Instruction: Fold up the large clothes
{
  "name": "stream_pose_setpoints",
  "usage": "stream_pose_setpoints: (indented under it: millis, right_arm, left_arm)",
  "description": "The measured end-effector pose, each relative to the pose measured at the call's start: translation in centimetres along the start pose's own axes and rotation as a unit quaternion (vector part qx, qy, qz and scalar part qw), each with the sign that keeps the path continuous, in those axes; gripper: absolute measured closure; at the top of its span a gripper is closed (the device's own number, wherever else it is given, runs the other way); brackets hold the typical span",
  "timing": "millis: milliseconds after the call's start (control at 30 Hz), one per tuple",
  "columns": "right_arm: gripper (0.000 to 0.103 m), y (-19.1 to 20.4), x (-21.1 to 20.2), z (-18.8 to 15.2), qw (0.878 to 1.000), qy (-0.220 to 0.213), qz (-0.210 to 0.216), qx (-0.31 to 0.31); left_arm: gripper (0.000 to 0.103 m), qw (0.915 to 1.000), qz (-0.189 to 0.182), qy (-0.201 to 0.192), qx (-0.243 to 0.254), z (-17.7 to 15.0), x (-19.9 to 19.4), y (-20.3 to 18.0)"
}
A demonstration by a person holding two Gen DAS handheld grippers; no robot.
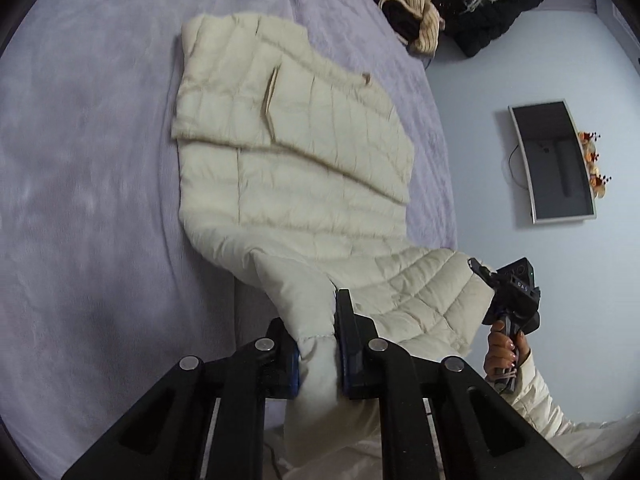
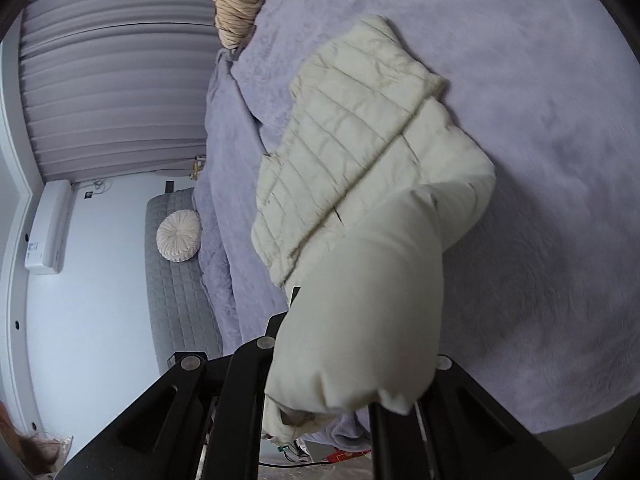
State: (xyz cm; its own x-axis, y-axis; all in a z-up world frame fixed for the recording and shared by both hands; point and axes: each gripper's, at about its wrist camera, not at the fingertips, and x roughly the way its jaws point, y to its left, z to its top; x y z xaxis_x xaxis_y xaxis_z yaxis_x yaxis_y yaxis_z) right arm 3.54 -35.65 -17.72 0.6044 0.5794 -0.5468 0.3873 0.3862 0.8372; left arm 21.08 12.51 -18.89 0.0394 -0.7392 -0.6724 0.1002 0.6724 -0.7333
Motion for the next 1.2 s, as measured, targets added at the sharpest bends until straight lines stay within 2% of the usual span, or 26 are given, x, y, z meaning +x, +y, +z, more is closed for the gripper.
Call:
stream_pose_setpoints:
  millis: [133, 233, 367, 567, 700, 733, 867, 900, 933, 1000, 1033, 1067, 1100, 1200]
  right_arm:
    - [0.093, 3.3, 2.2, 5.8, 0.999, 0.005, 0.011, -0.032]
    - [0.093, 5.1, 4.7, 10.4, 0.999, 0.014, 0.012, -0.049]
    - [0.093, 6.2, 8.6, 16.2, 0.999, 0.017, 0.006, -0.044]
    - [0.093, 4.9, 14.7, 22.5, 0.999, 0.039, -0.025, -0.018]
    - [0.092, 3.1, 17.4, 24.3, 0.998, 0.048, -0.040, -0.008]
    - [0.089, 2.7, 17.9, 24.5, 0.998, 0.050, -0.041, -0.005]
    - [0.088, 2.4, 18.6, 24.8, 0.997, 0.056, -0.049, -0.009]
    - [0.079, 2.7, 18.6, 24.9, 0.997, 0.056, -0.050, -0.014]
    - [0.056, 3.0, 18.4, 25.0, 0.997, 0.054, -0.052, -0.021]
    - [0.021, 3.7, 17.8, 25.3, 0.997, 0.044, -0.049, -0.034]
    - [0.021, 4.1, 17.5, 25.4, 0.997, 0.039, -0.049, -0.041]
    - [0.021, 4.5, 17.3, 25.5, 0.997, 0.039, -0.050, -0.047]
    - [0.021, 4.7, 17.2, 25.5, 0.997, 0.040, -0.052, -0.051]
    - [0.021, 5.5, 16.5, 25.6, 0.996, 0.032, -0.063, -0.063]
  left_arm:
    - [0.088, 0.9983, 0.015, -0.057, 0.006, 5.4, -1.4, -0.4]
    - [0.088, 0.9953, 0.030, -0.092, 0.000, 9.8, -0.9, -0.3]
    - [0.088, 0.9898, 0.073, -0.122, -0.008, 15.1, 0.7, 0.3]
    - [0.088, 0.9838, 0.135, -0.117, -0.019, 20.2, 4.7, 2.5]
    - [0.087, 0.9812, 0.162, -0.101, -0.029, 21.2, 6.6, 3.6]
    - [0.087, 0.9807, 0.168, -0.094, -0.035, 21.3, 6.8, 3.8]
    - [0.087, 0.9787, 0.188, -0.070, -0.042, 21.5, 7.0, 3.9]
    - [0.087, 0.9777, 0.193, -0.072, -0.040, 21.5, 6.9, 3.7]
    - [0.084, 0.9769, 0.197, -0.075, -0.036, 21.4, 6.7, 3.4]
    - [0.061, 0.9732, 0.213, -0.082, -0.023, 21.2, 6.4, 2.7]
    - [0.020, 0.9681, 0.232, -0.093, -0.015, 21.2, 6.1, 2.2]
    - [0.001, 0.9595, 0.260, -0.108, -0.007, 21.1, 5.6, 1.8]
    - [0.001, 0.9525, 0.276, -0.129, 0.009, 20.9, 5.0, 1.2]
    - [0.001, 0.9514, 0.279, -0.130, 0.015, 21.1, 4.0, 0.7]
